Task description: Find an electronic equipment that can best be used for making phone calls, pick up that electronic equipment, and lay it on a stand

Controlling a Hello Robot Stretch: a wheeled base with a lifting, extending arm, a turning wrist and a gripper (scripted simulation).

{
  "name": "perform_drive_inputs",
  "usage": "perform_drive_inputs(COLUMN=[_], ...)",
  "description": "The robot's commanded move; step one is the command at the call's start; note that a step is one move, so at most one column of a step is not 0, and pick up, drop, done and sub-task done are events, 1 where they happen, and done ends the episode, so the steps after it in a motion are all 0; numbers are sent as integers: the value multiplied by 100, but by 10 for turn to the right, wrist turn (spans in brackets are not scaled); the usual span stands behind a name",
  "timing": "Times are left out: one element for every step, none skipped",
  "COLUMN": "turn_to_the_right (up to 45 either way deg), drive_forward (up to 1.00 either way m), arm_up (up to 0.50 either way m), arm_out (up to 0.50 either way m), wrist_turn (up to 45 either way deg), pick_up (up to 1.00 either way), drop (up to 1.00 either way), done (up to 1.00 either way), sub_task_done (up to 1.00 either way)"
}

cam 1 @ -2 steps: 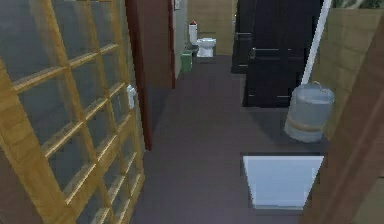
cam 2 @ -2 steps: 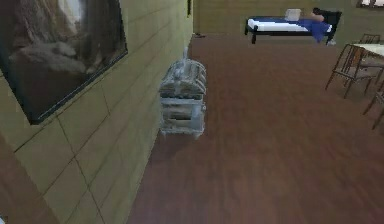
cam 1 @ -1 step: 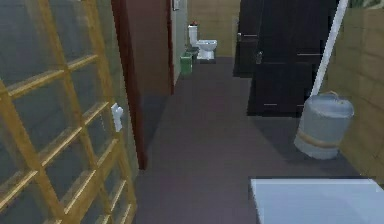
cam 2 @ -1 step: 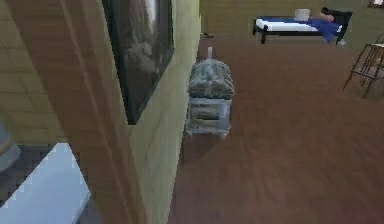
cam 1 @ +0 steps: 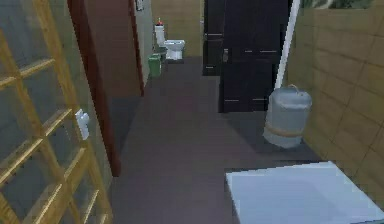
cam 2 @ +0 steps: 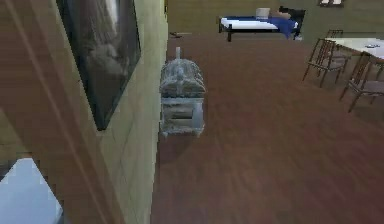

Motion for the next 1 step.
perform_drive_inputs(turn_to_the_right=[0], drive_forward=[100], arm_up=[0], arm_out=[0], wrist_turn=[0], pick_up=[0], drop=[0], done=[0], sub_task_done=[0])
